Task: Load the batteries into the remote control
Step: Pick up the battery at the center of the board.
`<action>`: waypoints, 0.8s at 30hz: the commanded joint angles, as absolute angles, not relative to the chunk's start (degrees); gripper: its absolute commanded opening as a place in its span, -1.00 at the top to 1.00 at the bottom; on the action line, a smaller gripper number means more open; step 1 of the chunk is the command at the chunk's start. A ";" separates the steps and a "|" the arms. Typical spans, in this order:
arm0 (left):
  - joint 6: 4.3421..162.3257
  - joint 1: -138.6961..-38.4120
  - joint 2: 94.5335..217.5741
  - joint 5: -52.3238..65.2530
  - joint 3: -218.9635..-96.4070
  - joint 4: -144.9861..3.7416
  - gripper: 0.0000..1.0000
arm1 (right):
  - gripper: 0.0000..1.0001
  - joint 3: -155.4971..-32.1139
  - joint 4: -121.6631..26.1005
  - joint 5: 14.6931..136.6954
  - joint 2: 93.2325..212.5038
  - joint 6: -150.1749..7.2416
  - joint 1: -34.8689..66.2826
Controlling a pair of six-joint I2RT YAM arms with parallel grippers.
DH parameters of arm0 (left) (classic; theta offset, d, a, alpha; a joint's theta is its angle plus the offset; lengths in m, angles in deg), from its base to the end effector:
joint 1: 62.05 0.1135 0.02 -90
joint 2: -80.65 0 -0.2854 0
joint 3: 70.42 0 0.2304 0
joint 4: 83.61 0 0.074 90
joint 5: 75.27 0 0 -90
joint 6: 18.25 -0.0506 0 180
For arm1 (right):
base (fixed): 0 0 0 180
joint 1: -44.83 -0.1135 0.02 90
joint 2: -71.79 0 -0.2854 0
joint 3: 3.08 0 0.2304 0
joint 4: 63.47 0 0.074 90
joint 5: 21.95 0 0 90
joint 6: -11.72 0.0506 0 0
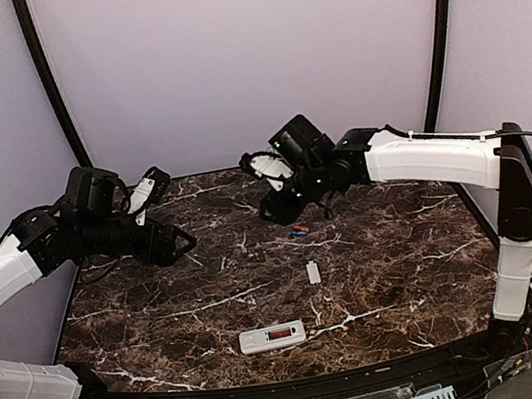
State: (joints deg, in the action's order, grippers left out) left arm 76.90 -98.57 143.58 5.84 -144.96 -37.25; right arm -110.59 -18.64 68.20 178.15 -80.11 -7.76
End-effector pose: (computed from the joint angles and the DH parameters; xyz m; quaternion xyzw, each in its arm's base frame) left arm 0.1703 -0.1358 0.3433 0.2734 0.8407 -0.2286 0.4076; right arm 0.2556 0.3344 0.3059 -0.4209 0.8174 0.1697 0.3548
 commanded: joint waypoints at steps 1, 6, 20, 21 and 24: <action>76.56 -97.61 142.84 5.59 -143.70 -38.11 -0.70 | 0.19 -113.81 -18.83 62.02 185.35 -73.14 -1.69; 76.55 -97.11 142.03 6.04 -142.84 -37.24 -0.71 | 0.37 -120.45 -16.39 57.40 193.39 -76.27 2.71; 76.69 -96.68 141.86 6.27 -141.52 -36.76 -0.70 | 0.46 -126.40 -14.07 61.20 202.91 -81.83 4.76; 76.68 -96.68 141.97 6.32 -141.55 -36.76 -0.70 | 0.46 -126.51 -13.72 61.45 203.27 -81.95 4.76; 76.68 -96.68 142.35 6.43 -141.83 -36.75 -0.70 | 0.46 -126.64 -13.02 61.79 203.87 -82.29 4.76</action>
State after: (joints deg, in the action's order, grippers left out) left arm 76.92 -97.04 142.25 6.13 -142.05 -37.56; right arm -125.19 -13.98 60.57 202.20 -81.20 4.61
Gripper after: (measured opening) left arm 0.851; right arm 0.270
